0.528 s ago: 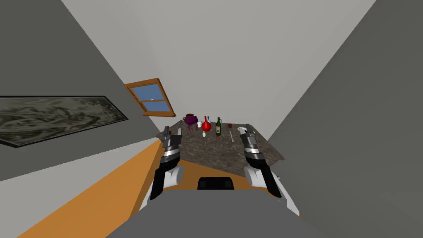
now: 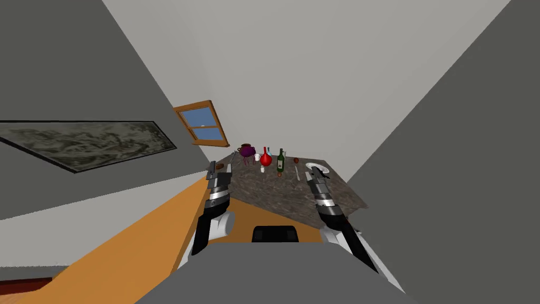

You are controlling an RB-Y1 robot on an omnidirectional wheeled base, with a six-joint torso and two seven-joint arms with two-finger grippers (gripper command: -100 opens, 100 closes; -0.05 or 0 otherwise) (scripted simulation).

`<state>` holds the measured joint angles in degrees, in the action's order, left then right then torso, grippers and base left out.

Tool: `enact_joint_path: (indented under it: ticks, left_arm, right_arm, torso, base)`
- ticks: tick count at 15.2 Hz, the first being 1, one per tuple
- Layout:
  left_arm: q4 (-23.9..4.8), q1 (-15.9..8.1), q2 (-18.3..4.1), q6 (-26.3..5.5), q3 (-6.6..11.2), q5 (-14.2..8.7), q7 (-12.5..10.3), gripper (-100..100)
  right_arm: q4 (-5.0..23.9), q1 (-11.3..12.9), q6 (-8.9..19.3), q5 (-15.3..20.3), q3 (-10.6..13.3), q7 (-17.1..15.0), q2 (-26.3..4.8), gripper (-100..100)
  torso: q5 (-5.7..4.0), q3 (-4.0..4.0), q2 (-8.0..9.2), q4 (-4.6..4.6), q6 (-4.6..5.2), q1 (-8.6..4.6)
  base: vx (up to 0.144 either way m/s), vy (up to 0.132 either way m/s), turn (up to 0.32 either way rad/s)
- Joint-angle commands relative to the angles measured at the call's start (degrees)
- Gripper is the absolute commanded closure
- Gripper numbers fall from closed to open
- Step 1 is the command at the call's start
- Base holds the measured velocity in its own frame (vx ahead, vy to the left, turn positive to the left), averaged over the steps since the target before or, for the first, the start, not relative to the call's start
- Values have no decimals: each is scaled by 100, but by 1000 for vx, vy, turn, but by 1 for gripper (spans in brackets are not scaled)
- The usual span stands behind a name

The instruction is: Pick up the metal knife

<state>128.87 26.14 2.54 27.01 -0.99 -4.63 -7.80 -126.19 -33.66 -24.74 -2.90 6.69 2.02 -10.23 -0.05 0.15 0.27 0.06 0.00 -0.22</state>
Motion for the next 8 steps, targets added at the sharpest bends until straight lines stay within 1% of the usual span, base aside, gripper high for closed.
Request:
enact_joint_path:
  ticks: [1,2,3,4,5,6,7,8]
  left_arm:
    - [0,0,0,0,0,0,0,0]
    - [0,0,0,0,0,0,0,0]
    - [0,0,0,0,0,0,0,0]
    - [0,0,0,0,0,0,0,0]
    - [0,0,0,0,0,0,0,0]
    - [0,0,0,0,0,0,0,0]
    - [0,0,0,0,0,0,0,0]
    - [0,0,0,0,0,0,0,0]
  right_arm:
    - [-2,-286,-3,-165,97,46,-286,-100]
    - [-2,-313,-3,-165,97,46,-289,-100]
    - [19,-494,-13,-302,179,83,-477,-100]
    - [19,-551,-13,-302,179,83,-517,-100]
    - [46,-750,-25,-457,266,121,-710,-100]
    - [46,-804,-25,-457,266,121,-764,-100]
    - [79,-966,-38,-629,358,157,-929,-100]
    - [79,-1069,-38,-629,358,157,-1031,-100]
  torso:
    - [0,0,0,0,0,0]
    - [0,0,0,0,-1,0]
    - [0,-1,-3,-1,0,1]
    - [1,-1,-2,-1,-1,1]
    - [1,-2,-3,-1,0,1]
    - [1,-2,-2,-1,-2,2]
    - [1,-2,-3,-1,0,3]
    - [1,-1,-2,-1,-2,4]
  base:
    - [-52,-41,151]
    - [-44,-39,142]
    - [-48,-37,190]
    - [-47,-40,150]
    - [-51,-34,199]
    - [-49,-30,159]
    - [-55,-28,218]
    - [-51,-25,194]
